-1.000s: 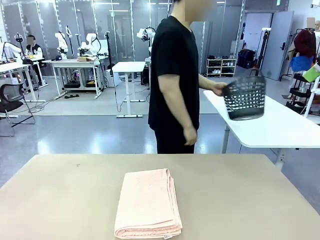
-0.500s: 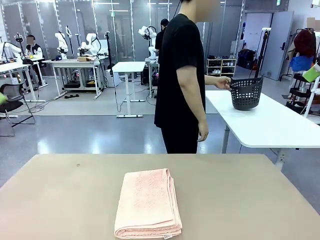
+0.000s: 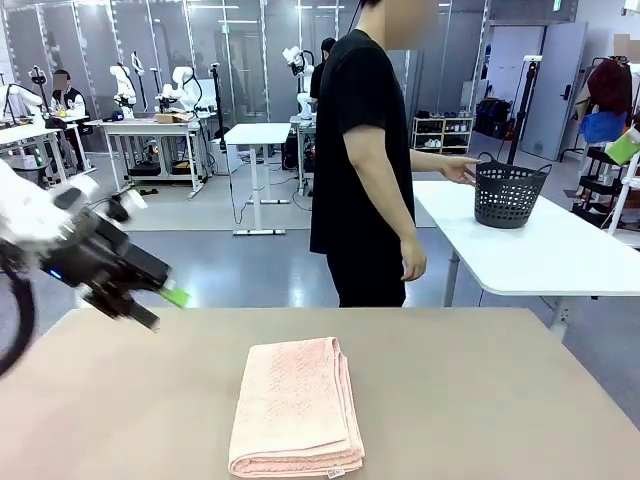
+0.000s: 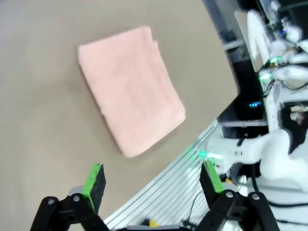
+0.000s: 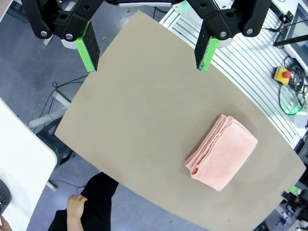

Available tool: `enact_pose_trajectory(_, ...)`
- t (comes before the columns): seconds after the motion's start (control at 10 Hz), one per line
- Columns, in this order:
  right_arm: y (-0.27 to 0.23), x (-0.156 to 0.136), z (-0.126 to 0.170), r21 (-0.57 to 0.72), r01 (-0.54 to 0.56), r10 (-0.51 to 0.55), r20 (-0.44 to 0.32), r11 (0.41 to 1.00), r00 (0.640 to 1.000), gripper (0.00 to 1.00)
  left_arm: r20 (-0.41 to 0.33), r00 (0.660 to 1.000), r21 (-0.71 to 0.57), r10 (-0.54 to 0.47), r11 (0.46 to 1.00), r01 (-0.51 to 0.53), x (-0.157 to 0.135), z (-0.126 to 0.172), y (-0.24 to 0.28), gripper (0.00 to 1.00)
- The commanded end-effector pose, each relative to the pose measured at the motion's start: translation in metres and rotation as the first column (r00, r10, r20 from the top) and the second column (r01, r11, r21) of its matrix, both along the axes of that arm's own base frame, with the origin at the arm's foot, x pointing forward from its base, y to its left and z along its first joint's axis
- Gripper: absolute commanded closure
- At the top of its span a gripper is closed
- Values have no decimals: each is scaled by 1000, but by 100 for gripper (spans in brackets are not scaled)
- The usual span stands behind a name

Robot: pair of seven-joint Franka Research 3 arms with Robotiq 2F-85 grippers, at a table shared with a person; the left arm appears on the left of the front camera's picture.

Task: Fold the towel.
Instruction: Pick up the 100 cm Hotel Towel and place it on the left side of the table.

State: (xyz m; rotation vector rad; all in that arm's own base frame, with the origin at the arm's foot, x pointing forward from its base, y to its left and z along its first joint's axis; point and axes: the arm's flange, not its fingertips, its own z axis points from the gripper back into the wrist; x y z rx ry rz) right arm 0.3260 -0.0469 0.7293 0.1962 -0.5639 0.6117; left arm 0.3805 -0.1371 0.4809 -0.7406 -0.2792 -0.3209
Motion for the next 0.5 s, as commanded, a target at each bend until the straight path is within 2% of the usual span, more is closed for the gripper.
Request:
enact_pose_trajectory(0.0, 0, 0, -1, -4, 8, -8, -1, 1000, 1000, 0, 44, 997, -65, 70, 996, -68, 12, -34, -35, 0)
enact_pose_trajectory(0.2, 0, 0, -1, -4, 8, -8, -1, 1000, 1000, 0, -19, 993, -147, 115, 982, -117, 15, -88, -51, 0)
enact_pose_trajectory(0.4, 0, 0, -1, -4, 8, -8, -1, 1000, 1000, 0, -46, 988, -140, 146, 979, -151, 24, -128, -65, 0)
